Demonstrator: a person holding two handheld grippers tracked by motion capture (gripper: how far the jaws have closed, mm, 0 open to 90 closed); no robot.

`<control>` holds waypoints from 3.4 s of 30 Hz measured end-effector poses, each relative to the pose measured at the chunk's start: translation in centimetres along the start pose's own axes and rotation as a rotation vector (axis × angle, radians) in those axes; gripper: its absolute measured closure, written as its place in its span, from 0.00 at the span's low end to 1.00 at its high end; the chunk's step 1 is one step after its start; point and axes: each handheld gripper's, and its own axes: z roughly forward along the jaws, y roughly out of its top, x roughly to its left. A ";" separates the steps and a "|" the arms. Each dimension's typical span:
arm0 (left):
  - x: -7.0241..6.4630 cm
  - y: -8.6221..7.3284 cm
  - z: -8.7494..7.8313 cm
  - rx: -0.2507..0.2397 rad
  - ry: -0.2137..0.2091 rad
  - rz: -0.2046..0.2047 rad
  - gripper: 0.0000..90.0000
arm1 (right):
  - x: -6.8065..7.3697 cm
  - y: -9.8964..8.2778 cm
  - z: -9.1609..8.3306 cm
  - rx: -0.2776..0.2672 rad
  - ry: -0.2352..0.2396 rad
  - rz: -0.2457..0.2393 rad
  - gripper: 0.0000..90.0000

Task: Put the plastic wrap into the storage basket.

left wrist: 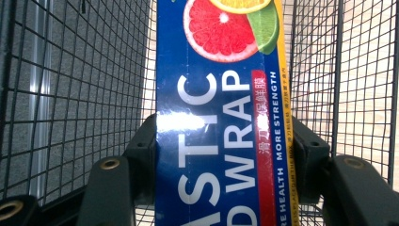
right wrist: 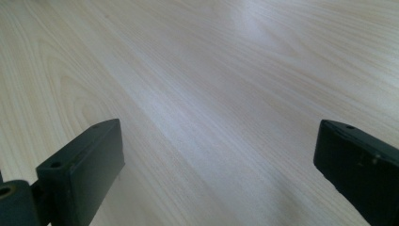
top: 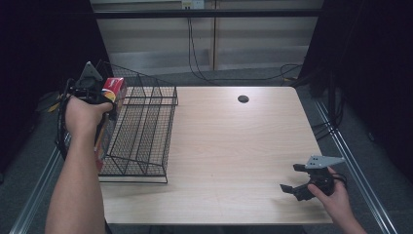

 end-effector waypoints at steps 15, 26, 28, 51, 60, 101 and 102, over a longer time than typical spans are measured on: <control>-0.4 0.2 0.4 0.015 0.005 0.003 0.46 | 0.0 0.0 0.0 0.001 0.004 -0.001 0.02; -0.8 0.3 0.8 0.029 -0.005 0.005 0.46 | 0.0 0.0 0.0 -0.002 0.002 -0.001 0.02; -0.9 0.4 0.9 0.034 0.003 0.009 0.46 | 0.0 0.0 0.0 -0.001 0.004 -0.001 0.02; -0.7 0.5 1.8 0.048 0.005 -0.022 0.45 | 0.1 0.0 0.0 -0.002 0.007 -0.004 0.02; -0.8 0.7 2.2 0.074 0.027 -0.006 0.45 | 0.1 0.0 0.0 0.000 0.006 -0.002 0.02; -0.9 0.8 1.0 0.048 0.022 0.014 0.40 | 0.1 0.0 0.0 -0.004 0.008 -0.004 0.02; -1.0 0.8 0.9 0.042 0.020 0.001 0.39 | 0.1 0.0 0.0 -0.004 0.009 -0.004 0.02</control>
